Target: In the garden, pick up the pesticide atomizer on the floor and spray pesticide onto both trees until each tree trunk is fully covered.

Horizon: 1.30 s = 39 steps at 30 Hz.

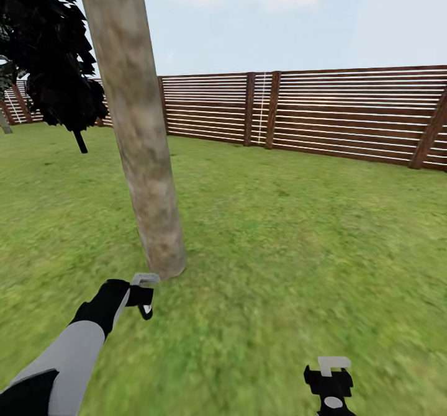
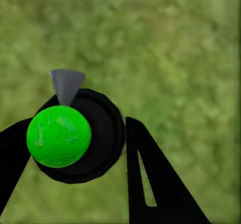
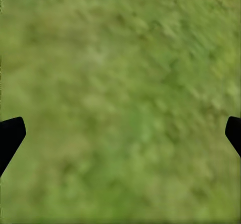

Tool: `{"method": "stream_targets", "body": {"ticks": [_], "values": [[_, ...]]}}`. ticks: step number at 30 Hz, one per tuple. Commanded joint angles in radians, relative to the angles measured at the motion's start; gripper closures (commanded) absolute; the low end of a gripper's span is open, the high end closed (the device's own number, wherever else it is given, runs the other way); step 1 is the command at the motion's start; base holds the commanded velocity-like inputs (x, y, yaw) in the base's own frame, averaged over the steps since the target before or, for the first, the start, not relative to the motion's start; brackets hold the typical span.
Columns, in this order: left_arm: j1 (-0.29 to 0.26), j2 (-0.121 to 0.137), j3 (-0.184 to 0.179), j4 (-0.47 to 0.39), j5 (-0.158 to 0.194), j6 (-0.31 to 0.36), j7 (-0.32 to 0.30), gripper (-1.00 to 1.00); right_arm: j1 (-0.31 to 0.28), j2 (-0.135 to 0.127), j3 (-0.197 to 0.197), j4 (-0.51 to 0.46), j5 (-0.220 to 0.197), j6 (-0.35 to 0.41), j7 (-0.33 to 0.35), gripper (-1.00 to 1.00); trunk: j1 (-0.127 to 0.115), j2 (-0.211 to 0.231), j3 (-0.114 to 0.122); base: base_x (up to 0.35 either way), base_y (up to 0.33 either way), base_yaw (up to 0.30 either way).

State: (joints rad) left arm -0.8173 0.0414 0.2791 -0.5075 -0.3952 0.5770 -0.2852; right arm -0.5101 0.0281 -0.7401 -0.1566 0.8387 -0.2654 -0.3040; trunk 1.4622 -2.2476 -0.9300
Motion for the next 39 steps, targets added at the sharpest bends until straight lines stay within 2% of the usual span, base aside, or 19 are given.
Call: {"method": "stream_targets", "body": {"ticks": [1, 4, 7, 17, 20, 22, 24, 25, 27, 29, 30, 32, 34, 35, 37, 38, 39], "values": [[-0.002, -0.003, 0.006, -0.004, -0.011, 0.005, -0.009, 1.00, -0.001, 0.001, -0.008, 0.000, 0.010, -0.003, -0.003, -1.00, 0.000, 0.000, -0.001, 0.079, 0.000, -0.002], [0.007, -0.005, 0.005, -0.085, -0.014, 0.049, -0.008, 1.00, -0.001, 0.000, -0.008, 0.002, 0.010, -0.003, -0.003, -1.00, 0.000, 0.000, -0.001, 0.299, 0.000, 0.000], [0.011, -0.006, 0.004, -0.129, -0.013, 0.058, -0.009, 1.00, 0.000, 0.000, -0.008, 0.002, 0.010, -0.003, -0.003, -1.00, 0.000, 0.000, -0.001, 0.334, 0.000, 0.000], [0.014, -0.010, 0.006, -0.137, -0.011, 0.060, -0.009, 1.00, 0.008, -0.001, -0.008, 0.002, 0.010, -0.003, -0.003, -1.00, 0.000, 0.000, -0.001, 0.191, -0.174, 0.000], [0.014, 0.007, 0.006, -0.136, -0.014, 0.060, -0.010, 1.00, 0.011, -0.001, -0.008, 0.002, 0.011, -0.003, -0.003, -1.00, 0.000, 0.000, -0.001, -0.221, -0.093, 0.000], [0.014, 0.034, 0.004, -0.136, -0.013, 0.060, -0.011, 1.00, 0.013, -0.001, -0.008, 0.002, 0.010, -0.003, -0.003, -1.00, 0.000, 0.000, -0.001, -0.087, -0.022, 0.000], [0.013, 0.037, 0.004, -0.131, -0.012, 0.060, -0.011, 1.00, 0.013, -0.002, -0.008, 0.002, 0.009, -0.003, -0.003, -1.00, 0.000, 0.000, -0.001, -0.031, -0.008, 0.000], [0.011, 0.030, 0.005, -0.127, -0.011, 0.060, -0.011, 1.00, 0.013, -0.002, -0.008, 0.002, 0.009, -0.003, -0.003, -1.00, 0.000, 0.000, -0.001, -0.012, -0.003, 0.000], [0.002, -0.014, 0.005, -0.123, -0.012, 0.067, -0.010, 1.00, 0.013, -0.002, -0.008, 0.002, 0.010, -0.003, -0.003, -1.00, 0.000, 0.000, -0.001, -0.005, -0.001, 0.011], [-0.002, -0.037, 0.005, -0.128, -0.012, 0.089, -0.009, 1.00, 0.013, -0.001, -0.008, 0.002, 0.011, -0.003, -0.003, -1.00, 0.000, 0.000, -0.001, -0.002, 0.000, 0.135], [-0.003, -0.040, 0.005, -0.130, -0.012, 0.102, -0.009, 1.00, 0.013, -0.001, -0.008, 0.002, 0.011, -0.003, -0.003, -1.00, 0.000, 0.000, -0.001, -0.001, 0.000, 0.214], [-0.003, -0.028, 0.006, -0.135, -0.011, 0.127, -0.010, 1.00, 0.013, 0.000, -0.007, 0.003, 0.011, -0.003, -0.003, -1.00, 0.000, 0.000, -0.001, 0.000, 0.000, 0.246], [-0.003, 0.016, 0.009, -0.134, -0.009, 0.136, -0.012, 1.00, 0.013, 0.001, -0.007, 0.003, 0.011, -0.003, -0.003, -1.00, 0.000, 0.000, -0.001, 0.000, 0.000, 0.261], [-0.001, 0.052, 0.011, -0.129, -0.007, 0.139, -0.012, 1.00, 0.013, 0.001, -0.007, 0.003, 0.011, -0.003, -0.003, -1.00, 0.000, 0.000, -0.001, 0.000, 0.000, 0.218], [0.001, 0.085, 0.008, -0.123, -0.007, 0.141, -0.012, 1.00, 0.013, 0.001, -0.007, 0.002, 0.011, -0.003, -0.003, -1.00, 0.000, 0.000, -0.001, 0.000, 0.000, 0.151], [-0.001, 0.082, 0.007, -0.123, -0.007, 0.142, -0.012, 1.00, 0.013, 0.000, -0.007, 0.002, 0.011, -0.003, -0.003, -1.00, 0.000, 0.000, -0.001, 0.000, 0.000, 0.047], [-0.003, 0.062, 0.005, -0.124, -0.007, 0.143, -0.012, 1.00, 0.013, 0.000, -0.007, 0.002, 0.012, -0.003, -0.003, -1.00, 0.000, 0.000, -0.001, 0.000, 0.000, 0.024]]}}
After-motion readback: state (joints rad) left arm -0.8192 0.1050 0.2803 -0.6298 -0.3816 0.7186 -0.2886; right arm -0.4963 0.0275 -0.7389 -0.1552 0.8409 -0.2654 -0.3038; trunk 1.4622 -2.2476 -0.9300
